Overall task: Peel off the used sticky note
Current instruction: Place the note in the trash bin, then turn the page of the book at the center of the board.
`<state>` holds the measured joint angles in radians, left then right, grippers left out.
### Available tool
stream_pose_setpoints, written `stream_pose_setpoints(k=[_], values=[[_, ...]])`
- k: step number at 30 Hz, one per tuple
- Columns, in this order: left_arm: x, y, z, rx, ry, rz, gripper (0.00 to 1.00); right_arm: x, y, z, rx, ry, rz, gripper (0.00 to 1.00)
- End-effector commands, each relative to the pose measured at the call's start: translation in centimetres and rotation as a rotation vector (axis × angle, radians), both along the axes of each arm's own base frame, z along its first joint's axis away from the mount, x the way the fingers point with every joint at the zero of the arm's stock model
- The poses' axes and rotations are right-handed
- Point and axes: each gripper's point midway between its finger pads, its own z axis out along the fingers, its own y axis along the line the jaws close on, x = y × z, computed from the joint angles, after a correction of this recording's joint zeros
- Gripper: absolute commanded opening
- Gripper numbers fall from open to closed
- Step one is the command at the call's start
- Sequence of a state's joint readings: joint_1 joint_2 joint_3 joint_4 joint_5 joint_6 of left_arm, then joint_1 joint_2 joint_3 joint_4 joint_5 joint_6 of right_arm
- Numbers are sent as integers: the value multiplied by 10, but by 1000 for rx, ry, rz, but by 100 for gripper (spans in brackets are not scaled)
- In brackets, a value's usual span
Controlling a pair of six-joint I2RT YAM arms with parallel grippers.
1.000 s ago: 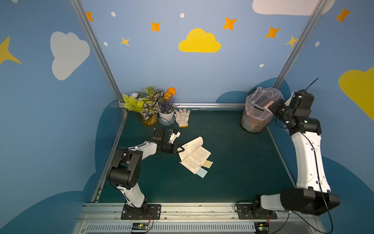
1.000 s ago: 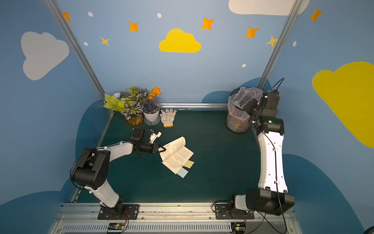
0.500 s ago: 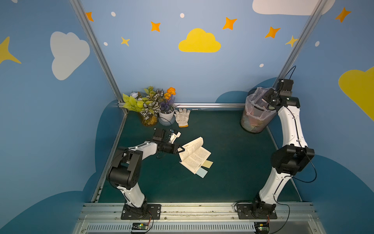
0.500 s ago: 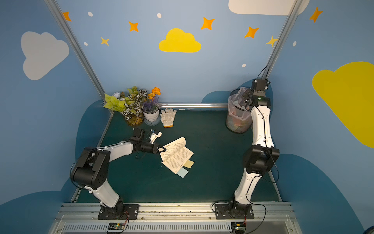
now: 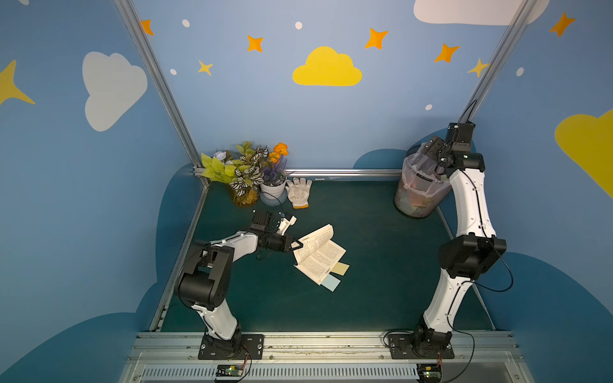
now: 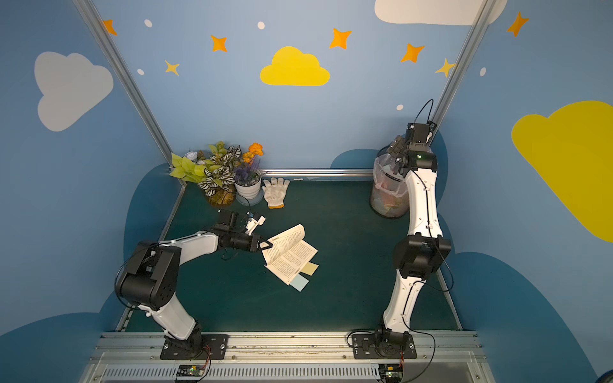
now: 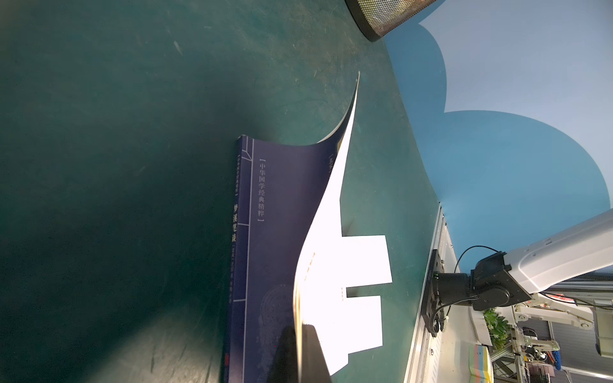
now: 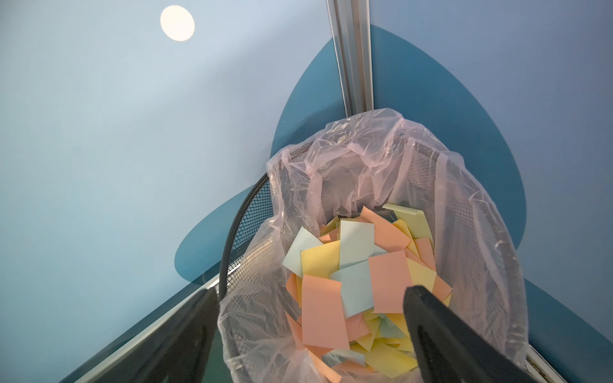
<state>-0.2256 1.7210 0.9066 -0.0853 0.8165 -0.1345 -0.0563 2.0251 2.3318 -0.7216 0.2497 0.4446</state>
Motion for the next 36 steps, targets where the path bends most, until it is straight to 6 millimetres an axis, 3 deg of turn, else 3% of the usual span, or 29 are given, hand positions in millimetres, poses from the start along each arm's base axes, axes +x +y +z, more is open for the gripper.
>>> stream_pose_setpoints(k=[1, 5, 7, 10, 11, 14, 18, 22, 28, 36], values=[[-5, -1, -3, 9, 26, -16, 3, -31, 29, 35, 17, -18, 91, 92], [-5, 0, -3, 10, 27, -16, 3, -69, 87, 31, 100, 32, 236, 92], [-5, -1, -4, 9, 26, -17, 3, -90, 128, 12, 133, 75, 319, 92], [-5, -1, -4, 9, 31, -17, 3, -131, 187, -25, 249, 121, 437, 92], [-5, -1, -5, 10, 33, -16, 3, -143, 206, -47, 312, 152, 467, 92], [-5, -1, -6, 9, 36, -18, 3, -182, 251, -95, 528, 178, 524, 91], [-6, -1, -8, 7, 48, -18, 3, -230, 299, -157, 656, 262, 577, 91], [-6, -1, -9, 6, 53, -19, 3, -264, 340, -199, 704, 406, 640, 91], [-6, -1, -11, 12, 53, -19, 3, -273, 387, -244, 812, 477, 687, 91], [-7, 0, -14, 23, 55, -19, 3, -279, 385, -281, 788, 516, 631, 91]])
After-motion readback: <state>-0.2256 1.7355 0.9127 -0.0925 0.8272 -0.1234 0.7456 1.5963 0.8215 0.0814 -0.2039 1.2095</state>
